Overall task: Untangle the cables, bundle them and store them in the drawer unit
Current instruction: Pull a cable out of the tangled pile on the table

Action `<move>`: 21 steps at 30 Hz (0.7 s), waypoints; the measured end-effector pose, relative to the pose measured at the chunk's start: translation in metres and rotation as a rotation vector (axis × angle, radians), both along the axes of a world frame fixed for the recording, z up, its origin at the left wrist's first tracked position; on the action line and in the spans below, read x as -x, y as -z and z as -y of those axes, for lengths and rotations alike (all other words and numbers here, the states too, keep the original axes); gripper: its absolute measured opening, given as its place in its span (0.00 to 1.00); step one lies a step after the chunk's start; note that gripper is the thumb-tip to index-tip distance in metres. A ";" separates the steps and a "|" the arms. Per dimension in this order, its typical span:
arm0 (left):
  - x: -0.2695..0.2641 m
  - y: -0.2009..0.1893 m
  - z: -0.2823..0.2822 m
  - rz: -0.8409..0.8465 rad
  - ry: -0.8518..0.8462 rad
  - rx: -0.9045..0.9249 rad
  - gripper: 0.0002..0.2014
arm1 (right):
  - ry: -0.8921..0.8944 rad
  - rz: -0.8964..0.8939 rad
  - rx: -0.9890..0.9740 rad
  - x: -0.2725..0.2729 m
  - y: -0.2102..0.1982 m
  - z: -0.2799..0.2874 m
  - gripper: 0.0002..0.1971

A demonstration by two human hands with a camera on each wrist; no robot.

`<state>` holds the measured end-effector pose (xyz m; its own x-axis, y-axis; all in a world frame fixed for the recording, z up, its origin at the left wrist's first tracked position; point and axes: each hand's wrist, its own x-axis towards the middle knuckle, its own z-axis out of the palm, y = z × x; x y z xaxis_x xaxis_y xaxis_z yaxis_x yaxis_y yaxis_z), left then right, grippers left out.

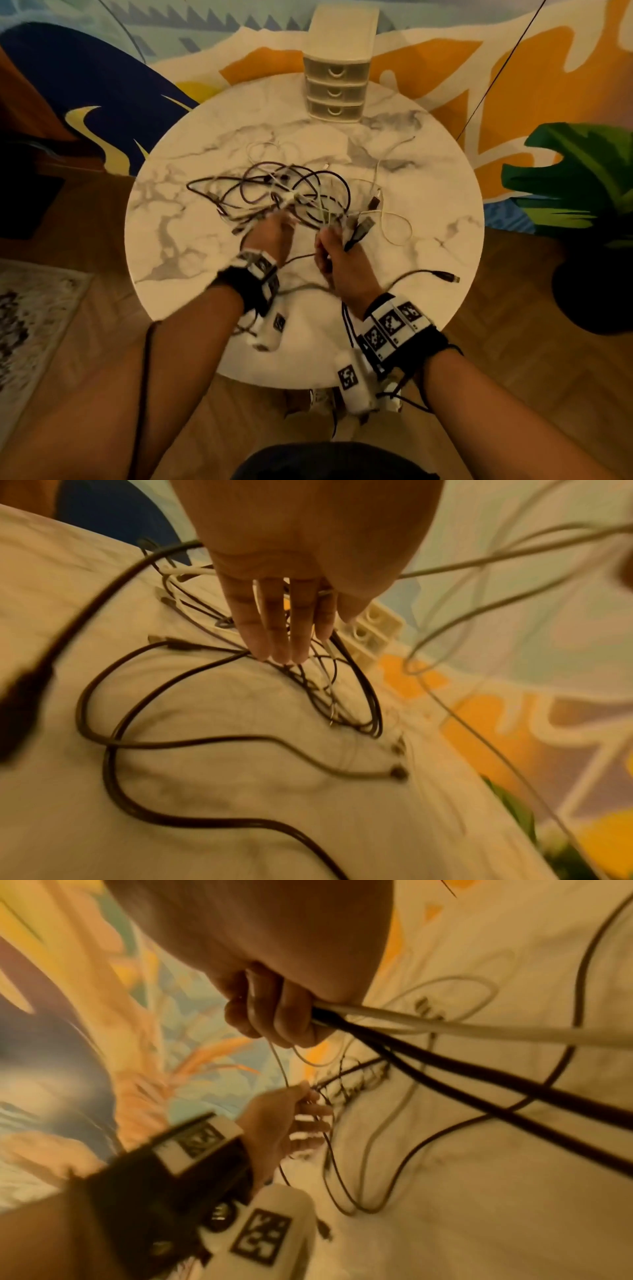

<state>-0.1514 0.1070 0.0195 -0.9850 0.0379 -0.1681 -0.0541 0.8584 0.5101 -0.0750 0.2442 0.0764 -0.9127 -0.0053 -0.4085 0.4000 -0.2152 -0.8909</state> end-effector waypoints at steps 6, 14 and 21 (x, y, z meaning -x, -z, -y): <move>0.029 0.016 0.016 0.134 -0.116 -0.019 0.14 | 0.124 -0.245 0.025 0.004 -0.045 -0.029 0.15; 0.030 0.017 0.028 0.130 -0.175 -0.133 0.14 | 0.271 -0.390 -0.030 0.035 -0.097 -0.082 0.17; 0.027 0.006 0.024 0.154 -0.198 -0.116 0.17 | 0.372 -0.065 -0.046 0.013 -0.030 -0.066 0.17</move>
